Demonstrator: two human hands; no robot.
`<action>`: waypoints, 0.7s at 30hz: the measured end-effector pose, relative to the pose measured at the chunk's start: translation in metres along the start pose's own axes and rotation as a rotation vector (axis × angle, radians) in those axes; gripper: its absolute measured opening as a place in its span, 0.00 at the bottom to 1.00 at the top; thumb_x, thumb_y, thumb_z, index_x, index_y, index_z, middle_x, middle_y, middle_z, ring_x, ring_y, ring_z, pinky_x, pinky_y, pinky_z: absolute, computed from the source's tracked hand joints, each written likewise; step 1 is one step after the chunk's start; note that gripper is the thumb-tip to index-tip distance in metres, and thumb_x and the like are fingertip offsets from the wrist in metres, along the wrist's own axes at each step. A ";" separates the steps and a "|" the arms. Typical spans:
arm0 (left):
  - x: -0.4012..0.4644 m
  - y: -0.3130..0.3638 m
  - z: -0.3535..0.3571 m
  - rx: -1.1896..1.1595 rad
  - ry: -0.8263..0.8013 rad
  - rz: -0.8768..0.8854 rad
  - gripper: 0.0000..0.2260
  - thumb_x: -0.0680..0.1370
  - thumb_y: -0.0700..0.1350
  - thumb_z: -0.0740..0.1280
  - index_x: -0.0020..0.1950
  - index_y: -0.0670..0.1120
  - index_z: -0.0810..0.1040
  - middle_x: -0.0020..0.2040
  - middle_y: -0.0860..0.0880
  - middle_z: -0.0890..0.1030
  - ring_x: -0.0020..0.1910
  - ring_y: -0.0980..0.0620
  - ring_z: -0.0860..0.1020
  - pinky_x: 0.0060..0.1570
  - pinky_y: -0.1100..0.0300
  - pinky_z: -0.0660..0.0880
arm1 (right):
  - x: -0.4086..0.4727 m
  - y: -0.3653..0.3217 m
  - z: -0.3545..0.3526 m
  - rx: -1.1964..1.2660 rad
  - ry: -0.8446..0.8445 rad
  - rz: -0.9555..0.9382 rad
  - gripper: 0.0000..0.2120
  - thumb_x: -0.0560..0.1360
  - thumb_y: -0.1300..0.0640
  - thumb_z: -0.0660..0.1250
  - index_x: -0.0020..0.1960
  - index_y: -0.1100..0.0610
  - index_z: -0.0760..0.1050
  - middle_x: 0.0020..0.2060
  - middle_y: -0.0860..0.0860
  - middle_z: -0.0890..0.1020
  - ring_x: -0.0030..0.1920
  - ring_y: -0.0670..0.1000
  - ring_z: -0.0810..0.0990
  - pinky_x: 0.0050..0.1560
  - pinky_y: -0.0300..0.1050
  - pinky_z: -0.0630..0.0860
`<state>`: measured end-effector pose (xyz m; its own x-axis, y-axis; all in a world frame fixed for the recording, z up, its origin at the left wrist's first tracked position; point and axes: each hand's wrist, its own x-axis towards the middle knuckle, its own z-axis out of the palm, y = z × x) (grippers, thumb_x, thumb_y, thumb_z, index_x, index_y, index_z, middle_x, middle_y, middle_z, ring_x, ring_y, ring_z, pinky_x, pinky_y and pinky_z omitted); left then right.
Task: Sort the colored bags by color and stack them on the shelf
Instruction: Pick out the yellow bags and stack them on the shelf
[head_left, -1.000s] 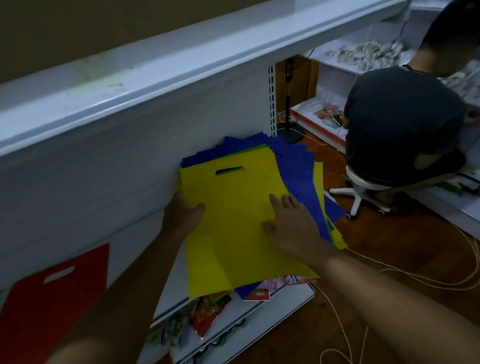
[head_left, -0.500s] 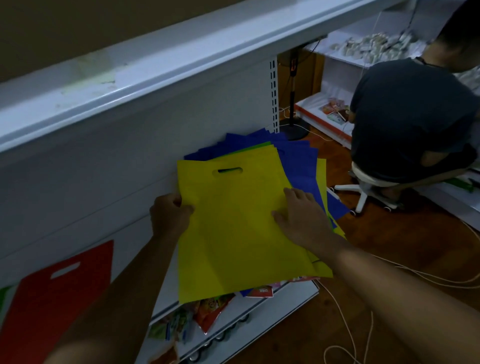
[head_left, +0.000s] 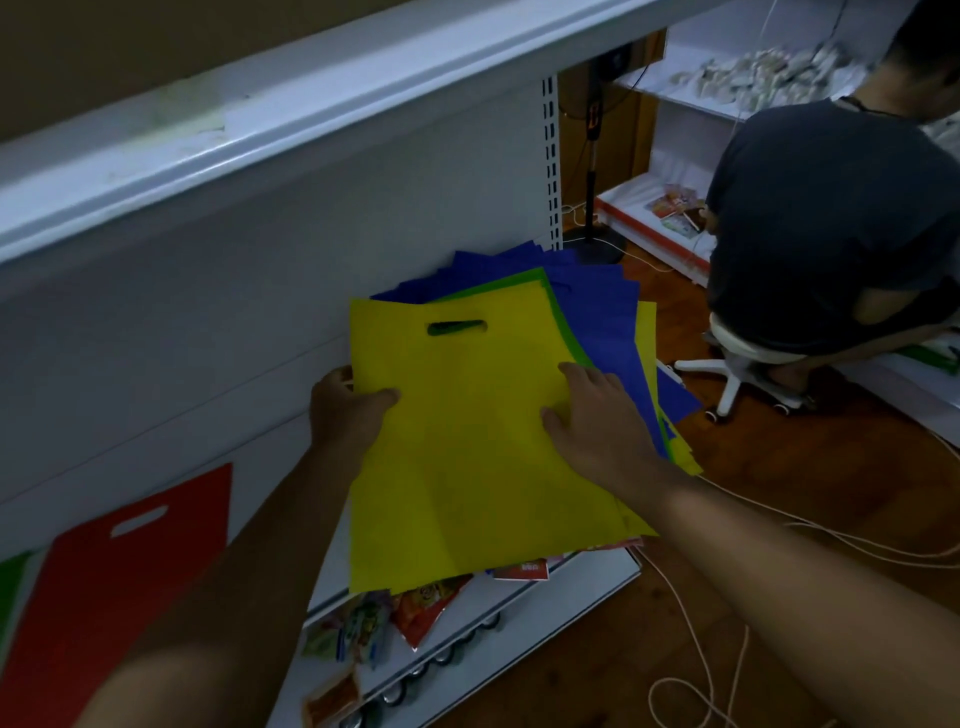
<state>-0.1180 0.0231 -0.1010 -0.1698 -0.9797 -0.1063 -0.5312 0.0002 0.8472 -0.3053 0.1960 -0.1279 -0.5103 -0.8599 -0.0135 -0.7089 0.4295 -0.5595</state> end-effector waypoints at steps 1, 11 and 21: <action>-0.001 0.001 0.000 -0.051 -0.042 -0.013 0.13 0.73 0.41 0.74 0.56 0.44 0.79 0.51 0.44 0.81 0.43 0.45 0.80 0.44 0.53 0.78 | -0.001 0.001 0.001 0.006 0.004 0.000 0.30 0.80 0.48 0.62 0.76 0.59 0.58 0.71 0.56 0.66 0.71 0.58 0.62 0.67 0.53 0.65; -0.004 0.008 -0.015 -0.432 -0.360 0.007 0.15 0.79 0.37 0.63 0.66 0.45 0.73 0.54 0.49 0.80 0.51 0.49 0.80 0.47 0.52 0.76 | -0.011 0.005 0.002 0.217 0.099 0.064 0.41 0.77 0.48 0.68 0.79 0.57 0.48 0.77 0.53 0.56 0.77 0.55 0.51 0.74 0.51 0.54; -0.025 0.014 -0.070 -0.590 -0.395 0.039 0.17 0.80 0.38 0.63 0.68 0.48 0.72 0.57 0.48 0.80 0.54 0.46 0.79 0.50 0.48 0.75 | -0.057 -0.047 -0.015 0.671 0.153 0.167 0.29 0.78 0.58 0.67 0.75 0.52 0.58 0.61 0.47 0.72 0.60 0.50 0.74 0.53 0.46 0.74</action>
<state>-0.0632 0.0337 -0.0498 -0.5269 -0.8354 -0.1563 0.0002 -0.1840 0.9829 -0.2500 0.2287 -0.0881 -0.6836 -0.7278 -0.0547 -0.1870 0.2472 -0.9508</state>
